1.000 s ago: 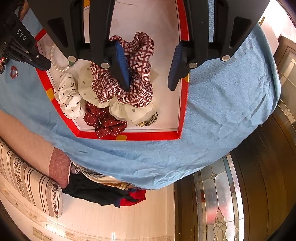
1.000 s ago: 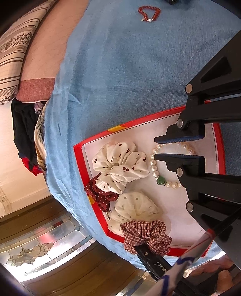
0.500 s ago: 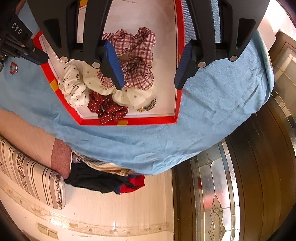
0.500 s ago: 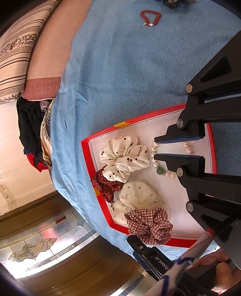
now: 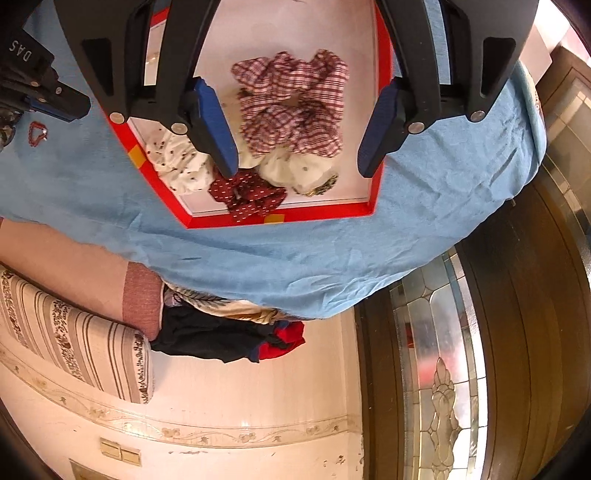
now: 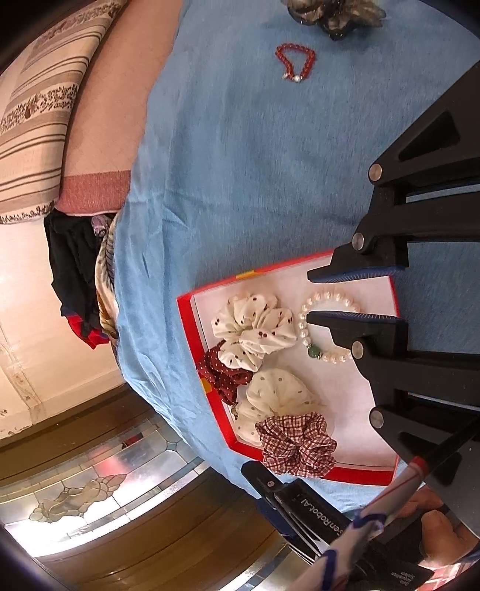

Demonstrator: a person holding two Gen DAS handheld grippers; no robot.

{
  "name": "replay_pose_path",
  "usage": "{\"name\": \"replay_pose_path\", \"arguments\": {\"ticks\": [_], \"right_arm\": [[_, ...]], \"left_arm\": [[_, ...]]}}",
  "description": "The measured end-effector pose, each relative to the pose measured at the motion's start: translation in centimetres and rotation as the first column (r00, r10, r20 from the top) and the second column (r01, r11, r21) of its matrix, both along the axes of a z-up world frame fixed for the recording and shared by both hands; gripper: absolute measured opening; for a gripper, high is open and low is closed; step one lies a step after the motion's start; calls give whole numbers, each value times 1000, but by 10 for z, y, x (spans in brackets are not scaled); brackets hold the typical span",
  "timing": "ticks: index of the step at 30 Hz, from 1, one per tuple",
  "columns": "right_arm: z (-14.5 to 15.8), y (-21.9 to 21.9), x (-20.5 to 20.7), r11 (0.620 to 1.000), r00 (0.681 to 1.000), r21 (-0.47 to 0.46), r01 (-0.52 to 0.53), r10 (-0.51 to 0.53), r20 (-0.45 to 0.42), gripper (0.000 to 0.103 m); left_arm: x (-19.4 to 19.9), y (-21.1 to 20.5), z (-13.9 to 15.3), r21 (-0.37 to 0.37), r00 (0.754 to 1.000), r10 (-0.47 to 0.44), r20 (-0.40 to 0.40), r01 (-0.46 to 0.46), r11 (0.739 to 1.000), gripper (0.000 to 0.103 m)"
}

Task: Organize jewelry
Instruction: 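Withdraw both tools from tray toward red bead bracelet and grey scrunchie, then grip dark grey sheer scrunchie with right tool while left tool grips red bead bracelet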

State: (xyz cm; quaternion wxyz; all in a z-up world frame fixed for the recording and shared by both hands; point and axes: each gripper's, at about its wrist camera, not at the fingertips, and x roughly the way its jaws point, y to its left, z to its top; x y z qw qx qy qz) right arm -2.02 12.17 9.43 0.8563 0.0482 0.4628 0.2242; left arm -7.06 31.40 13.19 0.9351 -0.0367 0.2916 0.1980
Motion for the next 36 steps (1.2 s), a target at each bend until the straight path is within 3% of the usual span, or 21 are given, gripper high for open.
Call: {"name": "replay_pose_path", "arguments": {"ticks": [20,30,36], "right_arm": [[13,-101,3,994,994,24,105,-105,-4,21],[13,-167,3,981,982,32,191,-191,0,22],[8,-230,4,954,957,80,289,-289,-20,24]], "left_arm": [[31,-98,-4,68,987,-161,-23,162,984,67],[43,-162,-18,115,962,-266,-67,272,955,67],[48,-199,-30,109,941,-321,-106,332,937,67]]}}
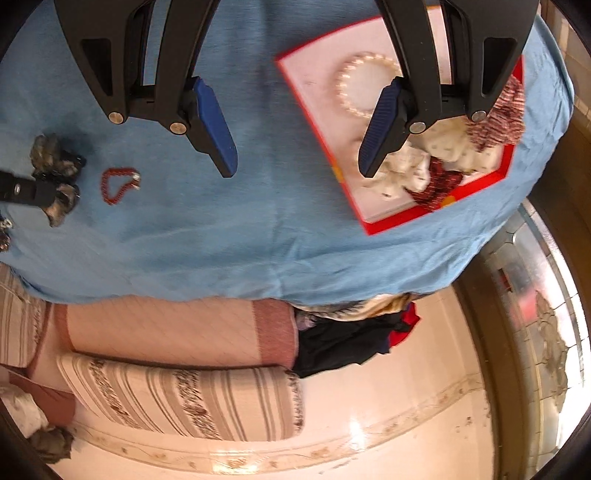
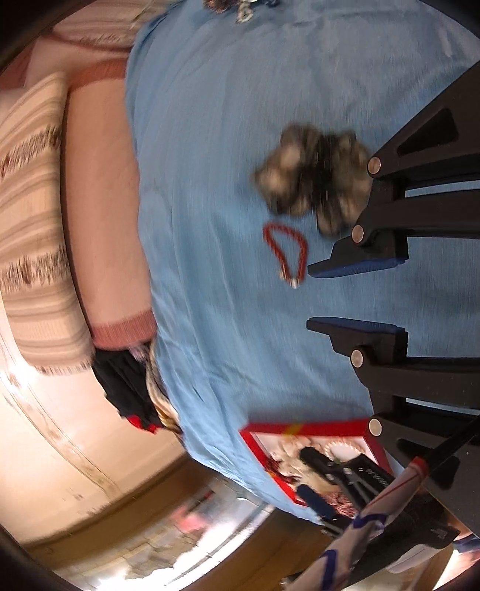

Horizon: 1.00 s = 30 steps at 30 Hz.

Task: Organize jewelry
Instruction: 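Grip dark grey sheer scrunchie with right tool while left tool grips red bead bracelet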

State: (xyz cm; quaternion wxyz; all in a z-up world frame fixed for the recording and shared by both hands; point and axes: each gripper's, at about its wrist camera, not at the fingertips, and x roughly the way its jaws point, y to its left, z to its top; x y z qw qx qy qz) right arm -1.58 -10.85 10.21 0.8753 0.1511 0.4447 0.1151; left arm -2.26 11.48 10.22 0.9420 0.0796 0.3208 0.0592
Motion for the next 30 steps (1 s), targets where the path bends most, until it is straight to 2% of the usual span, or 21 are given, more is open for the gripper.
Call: {"name": "replay_pose_path", "arguments": {"ticks": [7,14,16,18,20,22,23,24,25,30], "right_arm": [[-4,-63,4,987,992,97,130,-129,-19,25],[-5,-97,0,971,983,151,184,-180,-35,25],[-5,-106,-2,966,981,172,195,-192,-35,25],[-3,-113,-4,960,978,184,211,-208,-34,25],[-3,-119,-6,955,975,199,222,-219,-38,25],[-2,-123,-6,951,975,217,222,-218,-40,25],[-2,-124,-7,949,975,222,222,-219,-38,25],[-1,-125,-8,949,975,225,223,-221,-35,25],[0,-126,-9,949,975,226,220,-219,-29,25],[1,-131,-10,947,974,232,224,-225,-23,25]], "left_arm": [[2,-38,-15,34,999,-37,-39,38,999,67],[7,-71,-20,82,996,-55,-74,61,995,67],[9,-77,-19,80,994,-65,-84,72,994,67],[14,-80,-17,43,990,-83,-111,88,995,67],[24,-81,-16,-32,980,-119,-160,115,993,67],[41,-85,-19,-123,956,-173,-236,147,981,67],[51,-87,-23,-167,940,-199,-276,157,973,59],[57,-89,-25,-183,933,-206,-297,156,971,43],[68,-91,-29,-206,920,-215,-328,153,967,39],[109,-118,-54,-264,845,-322,-427,225,938,38]]}}
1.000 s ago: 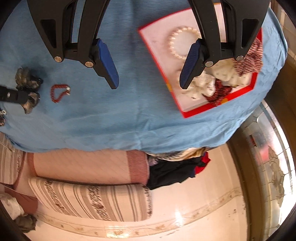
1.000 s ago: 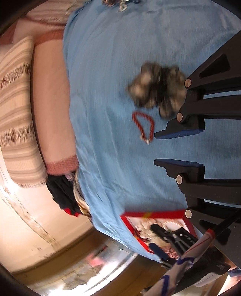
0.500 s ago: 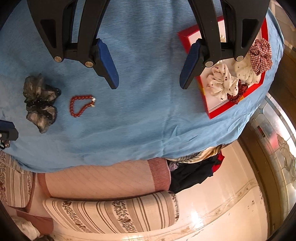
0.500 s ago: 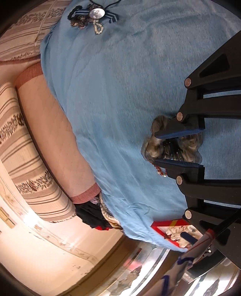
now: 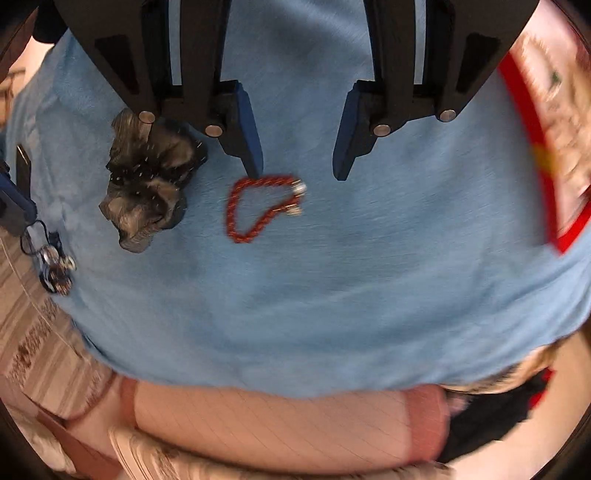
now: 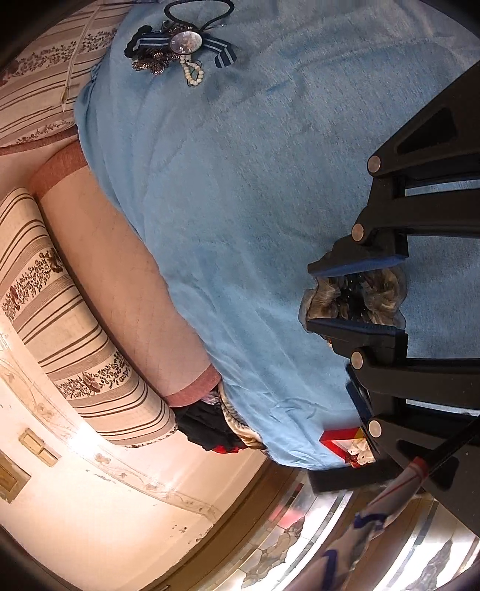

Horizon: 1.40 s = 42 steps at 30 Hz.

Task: Organize jewelry
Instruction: 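Grip dark grey sheer scrunchie with right tool while left tool grips red bead bracelet, then lift and carry red bead bracelet in left tool and grey scrunchie in right tool to tray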

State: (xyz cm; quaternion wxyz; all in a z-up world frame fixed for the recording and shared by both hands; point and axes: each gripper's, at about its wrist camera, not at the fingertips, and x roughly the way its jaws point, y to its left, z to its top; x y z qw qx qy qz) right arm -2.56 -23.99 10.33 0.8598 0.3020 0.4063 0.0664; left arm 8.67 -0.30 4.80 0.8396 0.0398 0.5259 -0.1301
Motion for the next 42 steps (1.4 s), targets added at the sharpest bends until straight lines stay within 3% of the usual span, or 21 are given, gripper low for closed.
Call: {"name": "replay_pose_path", "arguments": {"ticks": [5,9,10,12,13,20,23,25,32,42], "right_arm": [[-6,-5,2,1000,1000,17,-1,2,-15,25],[-7,-3,6,1000,1000,19,-15,16,-20,25],[-7,-2,7,1000,1000,18,-19,20,-21,25],[-8,-1,9,1000,999,13,-26,26,-24,25],[-9,-2,10,1000,999,10,-26,26,-27,25],[-16,1,12,1000,998,1,-28,28,-54,26],[-22,8,16,999,996,-19,-41,39,-78,33],[-30,15,20,997,993,-47,-53,48,-107,34],[-59,27,33,993,980,-96,-67,47,-196,34],[-85,62,52,968,968,-215,-130,77,-239,34]], "left_arm": [[20,-23,-22,78,997,-72,-14,73,994,38],[26,-30,-32,129,997,-66,37,60,990,36],[26,-30,-32,133,997,-62,56,54,990,32],[21,-31,-32,166,994,-60,94,43,985,7],[15,-30,-32,173,992,-59,113,39,984,7],[-30,-2,-25,102,991,-13,132,-1,995,7],[-46,12,-19,46,990,8,138,-15,999,7],[-52,18,-14,24,989,20,146,-24,999,7],[-52,24,-13,-8,987,19,159,-18,1000,7],[-42,22,-26,2,990,15,137,-16,1000,7]]}}
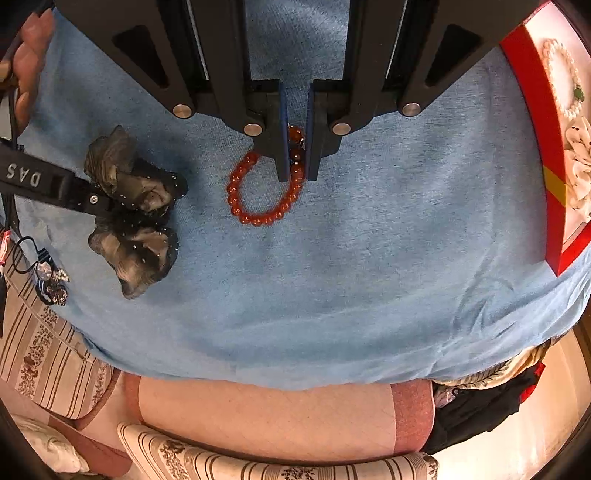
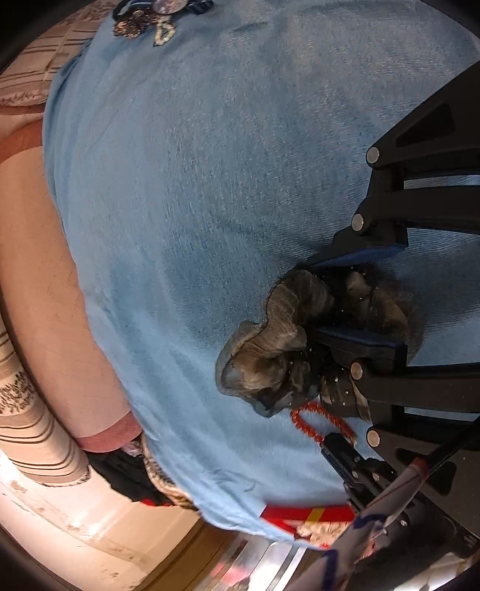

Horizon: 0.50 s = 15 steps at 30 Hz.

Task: Organize jewelry
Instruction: 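Lift and carry red bead bracelet in left tool and grey scrunchie in right tool to tray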

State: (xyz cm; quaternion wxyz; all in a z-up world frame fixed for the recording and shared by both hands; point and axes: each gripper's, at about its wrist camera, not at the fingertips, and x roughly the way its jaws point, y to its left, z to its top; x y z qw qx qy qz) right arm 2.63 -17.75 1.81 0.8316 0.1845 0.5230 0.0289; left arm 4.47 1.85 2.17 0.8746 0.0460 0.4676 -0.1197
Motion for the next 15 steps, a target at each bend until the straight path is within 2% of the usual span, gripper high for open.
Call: {"name": "replay_pose_path", "arguments": {"ticks": [1,2,5,9,15], "right_arm": [[0,2,0,1000,1000,-17,-11,11,4,31],[1,4,0,999,1000,-36,-17,18,13,20],[7,6,-3,998,999,-48,-27,29,44,14],[24,8,-9,996,992,-90,-22,33,121,12],[45,7,-18,998,976,-60,-15,28,214,12]], "left_arm": [[0,-2,0,8,1000,-2,5,2,1000,7],[0,-3,0,10,1000,-6,7,6,1000,7],[0,-4,1,4,1000,-8,12,8,1000,7],[-1,-3,6,-3,1000,-6,30,6,1000,7],[-5,1,23,-24,996,5,90,-3,1000,7]]}}
